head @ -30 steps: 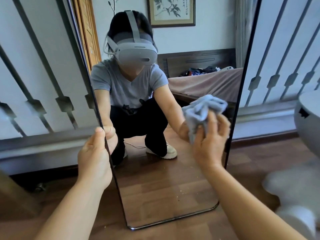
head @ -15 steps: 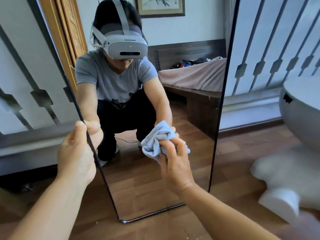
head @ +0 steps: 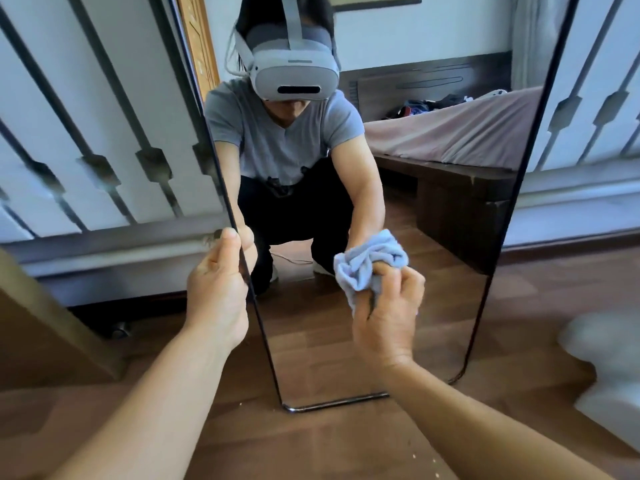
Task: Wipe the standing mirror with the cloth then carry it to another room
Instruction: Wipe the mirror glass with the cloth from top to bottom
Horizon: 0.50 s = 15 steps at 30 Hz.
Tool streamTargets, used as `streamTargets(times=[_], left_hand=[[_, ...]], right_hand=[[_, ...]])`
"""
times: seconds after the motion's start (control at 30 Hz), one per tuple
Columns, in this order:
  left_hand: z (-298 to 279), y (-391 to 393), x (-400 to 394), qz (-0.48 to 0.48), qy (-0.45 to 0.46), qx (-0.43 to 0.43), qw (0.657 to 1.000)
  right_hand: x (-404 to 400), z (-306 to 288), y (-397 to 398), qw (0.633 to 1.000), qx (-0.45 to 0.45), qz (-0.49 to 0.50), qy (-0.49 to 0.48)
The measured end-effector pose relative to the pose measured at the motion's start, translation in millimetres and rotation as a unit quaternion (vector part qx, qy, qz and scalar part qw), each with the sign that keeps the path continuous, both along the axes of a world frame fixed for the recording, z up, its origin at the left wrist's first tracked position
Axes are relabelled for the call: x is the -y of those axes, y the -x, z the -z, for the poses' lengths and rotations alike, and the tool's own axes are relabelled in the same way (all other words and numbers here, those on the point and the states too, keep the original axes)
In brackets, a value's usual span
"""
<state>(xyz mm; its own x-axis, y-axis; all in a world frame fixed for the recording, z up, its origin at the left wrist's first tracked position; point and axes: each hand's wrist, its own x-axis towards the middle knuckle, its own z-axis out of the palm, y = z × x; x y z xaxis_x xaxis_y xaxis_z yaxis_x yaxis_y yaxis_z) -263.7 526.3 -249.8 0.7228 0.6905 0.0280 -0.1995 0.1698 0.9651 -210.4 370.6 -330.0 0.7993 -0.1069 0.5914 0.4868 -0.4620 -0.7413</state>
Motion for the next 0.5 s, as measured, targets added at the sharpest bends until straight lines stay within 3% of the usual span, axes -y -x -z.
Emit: streamTargets(times=[0.1,0.2,0.27,0.37,0.5], left_hand=[[1,-1,-3,-0.002,-0.002,-0.001,1.0],[1,2,-5,0.007,0.005,-0.011,1.0],[2,3,-7,0.013,0.001,-0.015,1.0],[3,1,-10,0.014,0.006,-0.007,1.0],[7,-2,-12,0.015,-0.009,-0.016,1.0]], right_hand=[[-40,15,28,0.98,0.079,-0.079,0.164],[-58,36,44,0.919,0.157,-0.166,0.32],[-55,45,41,0.885,0.191,-0.201,0.373],[-40,36,24,0.888,0.221,-0.189,0.356],[-18,-5,-5,0.947,0.213,-0.077,0.226]])
